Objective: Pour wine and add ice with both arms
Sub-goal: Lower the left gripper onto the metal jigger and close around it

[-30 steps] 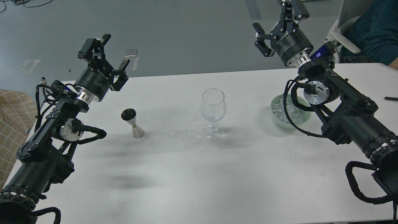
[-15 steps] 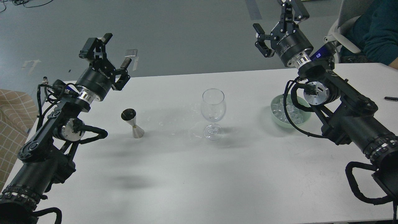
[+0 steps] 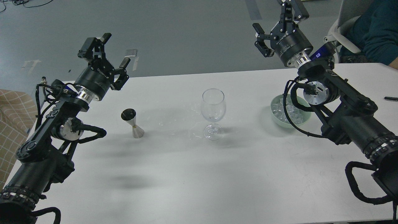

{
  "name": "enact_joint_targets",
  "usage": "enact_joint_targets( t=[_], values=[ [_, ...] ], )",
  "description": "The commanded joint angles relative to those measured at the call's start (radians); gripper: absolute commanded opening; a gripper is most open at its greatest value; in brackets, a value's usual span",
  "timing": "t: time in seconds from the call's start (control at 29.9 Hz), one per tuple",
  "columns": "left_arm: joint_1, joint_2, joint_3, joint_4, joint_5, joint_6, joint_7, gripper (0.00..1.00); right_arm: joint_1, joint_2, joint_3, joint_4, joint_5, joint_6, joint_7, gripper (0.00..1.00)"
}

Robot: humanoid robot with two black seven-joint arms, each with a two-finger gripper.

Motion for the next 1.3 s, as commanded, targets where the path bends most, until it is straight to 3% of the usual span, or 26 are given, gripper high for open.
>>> enact_joint_targets(
  t=[0.0, 0.1, 0.27, 0.37, 0.47, 0.57, 0.7, 0.84, 1.0, 1.17, 1.27],
  values=[
    [0.009, 0.017, -0.008, -0.061, -0.104, 0.003, 0.072, 0.99, 0.000, 0.000, -0.001, 0.000, 0.000, 0.000, 0.000, 1.00],
    [0.043, 0.086, -0.009, -0.127, -0.218, 0.024, 0.101, 0.98, 0.000, 0.000, 0.000, 0.000, 0.000, 0.000, 0.000, 1.00],
    [0.150, 0.216, -0.049, -0.317, -0.437, 0.128, 0.265, 0.95, 0.000, 0.000, 0.000, 0.000, 0.000, 0.000, 0.000, 1.00],
    [0.282, 0.259, -0.142, -0.463, -0.564, 0.165, 0.339, 0.95, -0.002, 0.000, 0.000, 0.000, 0.000, 0.000, 0.000, 1.00],
    [0.401, 0.255, -0.246, -0.569, -0.589, 0.188, 0.379, 0.95, -0.002, 0.000, 0.000, 0.000, 0.000, 0.000, 0.000, 1.00],
    [0.559, 0.224, -0.328, -0.675, -0.601, 0.191, 0.405, 0.95, -0.002, 0.002, 0.000, 0.000, 0.000, 0.000, 0.000, 1.00],
    [0.701, 0.164, -0.360, -0.747, -0.620, 0.190, 0.408, 0.95, -0.002, 0.003, -0.001, 0.000, 0.000, 0.000, 0.000, 1.00],
    [0.831, 0.037, -0.377, -0.808, -0.631, 0.182, 0.439, 0.95, -0.003, 0.002, -0.017, -0.002, 0.000, 0.000, -0.002, 1.00],
    [0.862, -0.087, -0.377, -0.802, -0.634, 0.200, 0.488, 0.95, -0.002, 0.000, -0.028, -0.003, 0.000, -0.003, -0.002, 1.00],
    [0.838, -0.239, -0.377, -0.752, -0.631, 0.371, 0.519, 0.97, -0.003, 0.000, -0.029, -0.003, -0.002, -0.009, -0.002, 1.00],
    [0.813, -0.270, -0.377, -0.697, -0.629, 0.363, 0.522, 0.97, -0.003, -0.002, -0.029, -0.003, 0.000, -0.011, -0.002, 1.00]
  ],
)
